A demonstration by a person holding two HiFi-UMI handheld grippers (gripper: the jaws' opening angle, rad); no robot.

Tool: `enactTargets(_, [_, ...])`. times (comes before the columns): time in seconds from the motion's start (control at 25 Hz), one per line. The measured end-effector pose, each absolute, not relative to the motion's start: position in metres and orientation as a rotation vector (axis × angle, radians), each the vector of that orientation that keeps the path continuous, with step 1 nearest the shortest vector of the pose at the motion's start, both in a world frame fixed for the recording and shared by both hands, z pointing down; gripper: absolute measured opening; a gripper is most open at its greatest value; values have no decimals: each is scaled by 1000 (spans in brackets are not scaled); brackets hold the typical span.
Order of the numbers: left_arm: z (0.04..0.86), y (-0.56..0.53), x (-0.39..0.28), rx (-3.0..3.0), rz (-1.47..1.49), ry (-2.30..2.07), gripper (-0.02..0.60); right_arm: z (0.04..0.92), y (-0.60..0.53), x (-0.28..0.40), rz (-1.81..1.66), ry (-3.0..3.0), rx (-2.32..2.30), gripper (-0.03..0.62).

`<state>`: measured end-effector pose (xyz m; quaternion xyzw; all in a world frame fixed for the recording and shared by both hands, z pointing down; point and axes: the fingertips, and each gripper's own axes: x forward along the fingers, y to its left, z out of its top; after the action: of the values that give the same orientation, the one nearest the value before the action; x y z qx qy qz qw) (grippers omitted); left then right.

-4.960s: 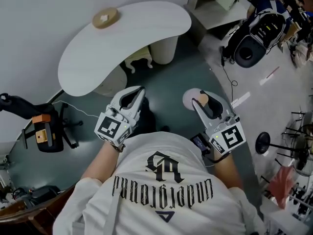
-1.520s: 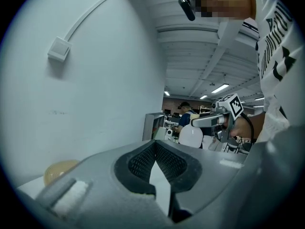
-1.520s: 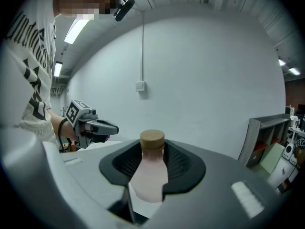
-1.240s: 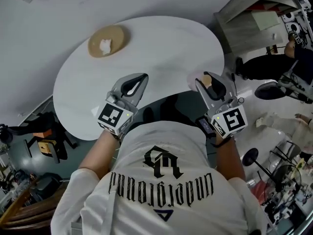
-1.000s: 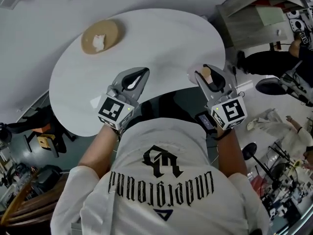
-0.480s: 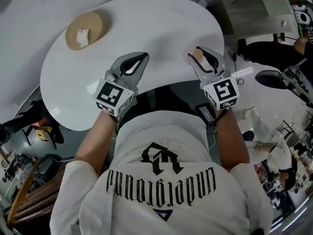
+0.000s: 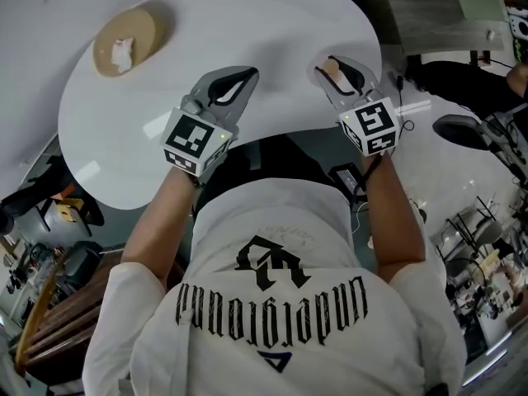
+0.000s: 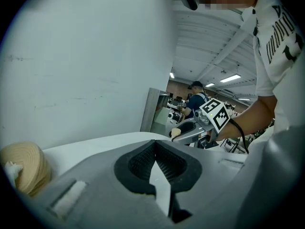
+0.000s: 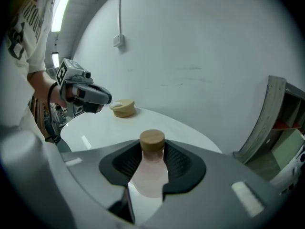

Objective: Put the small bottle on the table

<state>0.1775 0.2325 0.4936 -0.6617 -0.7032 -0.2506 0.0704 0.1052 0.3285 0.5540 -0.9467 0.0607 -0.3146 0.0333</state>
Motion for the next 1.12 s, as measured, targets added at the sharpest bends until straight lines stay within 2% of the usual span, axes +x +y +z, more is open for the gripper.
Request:
enactTargets(0.56, [519,262,185,-1978,-783,-2093,6,609,350,126,-1069,216,-2896,141])
enactTargets(1.12, [527,260,186,-1974,-813,-2099,6,622,351,127,-1114,201,-2919,146])
